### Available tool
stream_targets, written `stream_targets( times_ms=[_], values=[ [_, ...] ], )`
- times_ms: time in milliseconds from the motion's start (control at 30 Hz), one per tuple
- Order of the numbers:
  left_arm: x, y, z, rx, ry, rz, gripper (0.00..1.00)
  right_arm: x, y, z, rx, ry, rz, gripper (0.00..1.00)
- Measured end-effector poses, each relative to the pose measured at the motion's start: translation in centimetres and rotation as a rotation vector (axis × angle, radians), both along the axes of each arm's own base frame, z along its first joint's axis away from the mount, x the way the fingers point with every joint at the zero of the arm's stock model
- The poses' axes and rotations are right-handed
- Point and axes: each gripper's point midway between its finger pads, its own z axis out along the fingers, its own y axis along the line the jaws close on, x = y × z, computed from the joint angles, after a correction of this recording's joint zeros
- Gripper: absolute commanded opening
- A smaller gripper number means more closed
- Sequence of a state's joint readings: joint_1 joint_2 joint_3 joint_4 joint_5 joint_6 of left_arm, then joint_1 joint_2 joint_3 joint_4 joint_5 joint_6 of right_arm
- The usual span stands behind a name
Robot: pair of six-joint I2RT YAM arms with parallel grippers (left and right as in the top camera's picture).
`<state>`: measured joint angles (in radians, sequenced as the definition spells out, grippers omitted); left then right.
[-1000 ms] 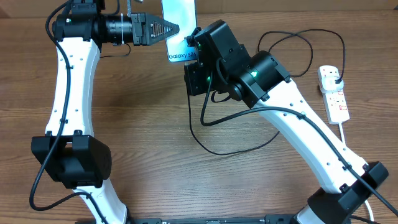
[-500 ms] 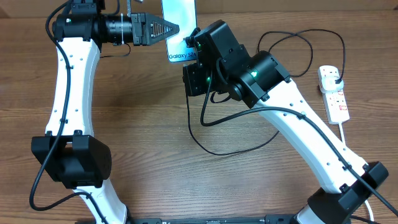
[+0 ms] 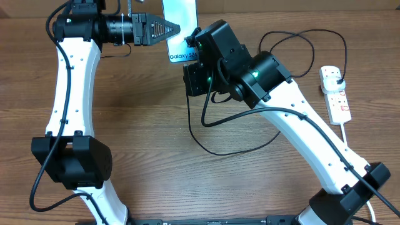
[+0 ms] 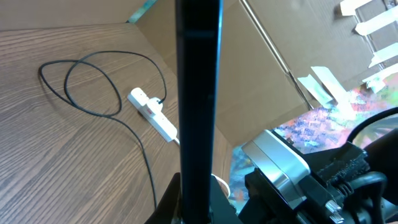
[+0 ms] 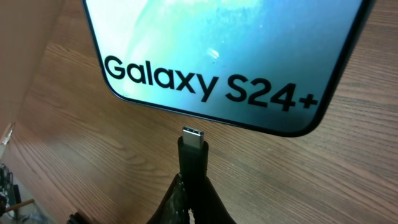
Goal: Plug charger to phone and switch on socket
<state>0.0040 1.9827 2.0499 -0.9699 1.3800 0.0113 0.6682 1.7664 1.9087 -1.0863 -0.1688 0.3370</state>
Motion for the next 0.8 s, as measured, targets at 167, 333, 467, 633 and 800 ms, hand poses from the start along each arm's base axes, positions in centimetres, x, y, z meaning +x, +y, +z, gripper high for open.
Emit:
stream_targets(
  times_ms=[167, 333, 467, 633, 800],
  values=[
    [-0.24, -0.07, 0.3, -0.018, 0.0, -0.014, 0.04, -0.06, -0.06, -0.07, -0.003, 0.004, -0.001, 0.04],
    [-0.3, -0.09, 0.38, -0.022, 0.0, -0.018, 0.04, -0.07, -0.07, -0.08, -0.004, 0.004, 0.0, 0.04],
    [-0.32, -0.09, 0.41, -0.024, -0.005, -0.02, 0.04, 0.0, -0.02, -0.01, -0.001, 0.0, 0.0, 0.04],
    [-0.32, -0.09, 0.41, -0.023, -0.015, -0.021, 0.04, 0.03, 0.01, 0.02, 0.001, -0.001, 0.0, 0.04],
    [-0.32, -0.09, 0.41, -0.022, -0.015, -0.021, 0.04, 0.04, 0.04, 0.04, 0.002, -0.003, 0.0, 0.04]
  ],
)
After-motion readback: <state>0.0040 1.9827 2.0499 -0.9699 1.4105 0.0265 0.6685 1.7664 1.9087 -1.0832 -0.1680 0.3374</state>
